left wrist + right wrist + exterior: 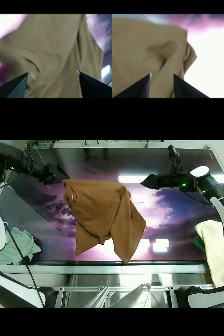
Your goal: Fold the shirts.
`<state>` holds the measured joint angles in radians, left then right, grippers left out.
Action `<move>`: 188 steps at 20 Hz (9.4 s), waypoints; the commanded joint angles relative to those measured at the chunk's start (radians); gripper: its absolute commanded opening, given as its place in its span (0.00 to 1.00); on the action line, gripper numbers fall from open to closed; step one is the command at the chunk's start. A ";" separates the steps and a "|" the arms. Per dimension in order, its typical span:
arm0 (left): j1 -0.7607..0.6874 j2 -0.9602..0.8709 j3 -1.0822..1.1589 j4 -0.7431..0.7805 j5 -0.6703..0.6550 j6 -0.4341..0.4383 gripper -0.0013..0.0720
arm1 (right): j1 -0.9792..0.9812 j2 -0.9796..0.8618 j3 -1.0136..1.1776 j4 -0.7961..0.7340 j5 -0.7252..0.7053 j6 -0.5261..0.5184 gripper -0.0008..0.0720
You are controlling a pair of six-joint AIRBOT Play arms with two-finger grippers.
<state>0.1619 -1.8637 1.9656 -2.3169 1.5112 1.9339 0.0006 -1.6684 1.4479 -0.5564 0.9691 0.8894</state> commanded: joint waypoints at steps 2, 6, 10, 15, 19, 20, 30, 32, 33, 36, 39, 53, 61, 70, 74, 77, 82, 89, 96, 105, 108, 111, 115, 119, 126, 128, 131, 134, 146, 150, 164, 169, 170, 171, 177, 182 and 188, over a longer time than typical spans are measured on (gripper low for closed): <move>0.093 -0.103 0.000 0.011 0.103 -0.080 0.99 | -0.122 -0.010 -0.001 0.010 0.335 0.102 0.32; 0.104 -0.071 -0.127 0.011 0.220 -0.083 0.96 | -0.185 0.126 -0.262 0.006 0.486 0.167 0.32; 0.092 0.018 -0.394 0.014 0.216 -0.026 0.97 | -0.171 0.424 -0.794 -0.029 0.251 0.282 0.33; 0.092 0.079 -0.558 0.014 0.209 0.007 0.97 | -0.028 0.575 -1.108 0.066 0.095 0.353 0.58; 0.094 0.108 -0.587 0.014 0.208 0.023 0.97 | 0.195 0.485 -1.110 0.103 -0.068 0.462 0.58; 0.096 0.114 -0.592 0.014 0.208 0.030 0.97 | 0.246 0.447 -1.110 0.159 -0.107 0.461 0.58; 0.130 0.114 -0.592 0.014 0.212 0.032 0.97 | 0.328 0.289 -0.985 0.274 -0.212 0.351 0.53; 0.130 0.114 -0.592 0.014 0.212 0.032 0.97 | 0.332 0.289 -0.953 0.295 -0.249 0.286 0.25; 0.129 0.114 -0.592 0.014 0.212 0.032 0.97 | 0.332 0.290 -0.945 0.327 -0.249 0.237 0.04; 0.129 0.114 -0.593 0.016 0.209 0.032 0.97 | 0.322 0.330 -0.938 0.382 -0.257 0.148 0.03; 0.118 0.119 -0.667 0.022 0.102 0.032 0.96 | 0.218 0.415 -0.938 0.319 -0.274 0.143 0.03; -0.176 0.119 -0.888 0.014 -0.335 0.033 0.03 | -0.057 0.694 -0.938 0.306 -0.224 0.127 0.03; -0.153 0.254 -0.767 0.010 -0.022 0.074 0.05 | -0.187 0.731 -0.889 0.306 -0.148 0.092 0.03; 0.097 0.652 -0.271 -0.172 0.230 0.040 0.05 | -0.683 0.826 -0.416 0.407 0.184 0.104 0.03; 0.234 0.838 -0.028 -0.197 0.095 0.040 0.05 | -0.768 0.998 -0.234 0.430 0.209 0.105 0.03; 0.292 0.946 0.073 -0.196 0.045 0.063 0.05 | -0.766 1.087 -0.183 0.468 0.173 0.078 0.03; 0.299 0.940 0.001 -0.191 -0.018 0.113 0.06 | -0.763 1.081 -0.184 0.483 0.085 0.014 0.03; 0.074 0.521 -0.217 -0.187 -0.040 0.278 0.06 | -0.359 0.622 -0.235 0.239 0.110 0.007 0.03; -0.060 -0.154 0.043 -0.111 -0.152 0.293 0.05 | -0.141 0.041 -0.233 0.124 -0.253 -0.012 0.03; 0.008 -0.257 0.079 -0.122 -0.263 0.164 1.00 | -0.217 -0.007 -0.100 0.129 -0.325 -0.050 0.57; 0.077 -0.168 0.079 -0.118 -0.206 0.144 0.98 | -0.327 0.025 -0.089 0.101 -0.074 0.089 0.42; 0.172 -0.096 0.079 -0.118 -0.063 0.092 0.98 | -0.428 0.054 -0.141 -0.021 0.232 0.213 0.38; 0.302 -0.040 -0.064 -0.111 0.158 0.034 0.98 | -0.446 0.256 -0.467 -0.290 0.289 0.303 0.32; 0.385 -0.011 -0.282 -0.112 0.174 0.020 0.98 | -0.438 0.442 -0.828 -0.342 0.177 0.428 0.64; 0.383 -0.011 -0.439 -0.110 0.174 0.021 0.98 | -0.189 0.363 -1.058 -0.154 0.048 0.397 0.64; 0.383 -0.011 -0.439 -0.110 0.175 0.021 0.98 | -0.089 0.311 -1.057 -0.035 -0.001 0.344 0.56; 0.383 -0.011 -0.439 -0.107 0.179 0.021 0.96 | -0.041 0.283 -1.056 0.126 -0.019 0.218 0.18; 0.371 -0.011 -0.439 -0.019 0.165 0.019 0.75 | -0.042 0.323 -1.052 0.131 -0.027 0.206 0.03; 0.170 -0.012 -0.440 0.388 0.153 -0.088 0.75 | -0.042 0.403 -1.049 0.124 -0.041 0.194 0.03; 0.166 -0.013 -0.440 0.396 0.114 -0.088 0.75 | -0.042 0.412 -1.049 0.124 -0.037 0.183 0.03; 0.135 -0.156 -0.440 0.114 0.175 0.049 0.36 | -0.042 0.482 -1.049 0.135 -0.026 0.183 0.03; 0.149 -0.151 -0.440 0.114 0.285 0.066 0.05 | -0.043 0.482 -1.049 0.134 -0.021 0.179 0.03; 0.156 -0.140 -0.440 0.113 0.301 0.066 0.05 | -0.042 0.483 -1.049 0.134 -0.018 0.179 0.03; 0.167 -0.121 -0.440 0.101 0.314 0.066 0.05 | -0.043 0.489 -1.049 0.132 -0.014 0.171 0.03; 0.240 0.112 -0.440 -0.280 0.329 0.082 0.05 | -0.119 0.692 -0.937 0.135 0.051 0.121 0.03; 0.237 0.468 -0.376 -0.672 0.322 0.227 0.05 | -0.364 1.062 -0.592 0.135 0.082 0.074 0.03; 0.366 0.842 0.042 -0.681 0.009 0.186 0.05 | -0.681 1.220 -0.094 0.130 0.059 0.008 0.03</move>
<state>0.4568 -1.1831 1.8267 -2.9520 1.7000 2.1262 -0.5579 -0.5087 1.1439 -0.4202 1.0451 0.9318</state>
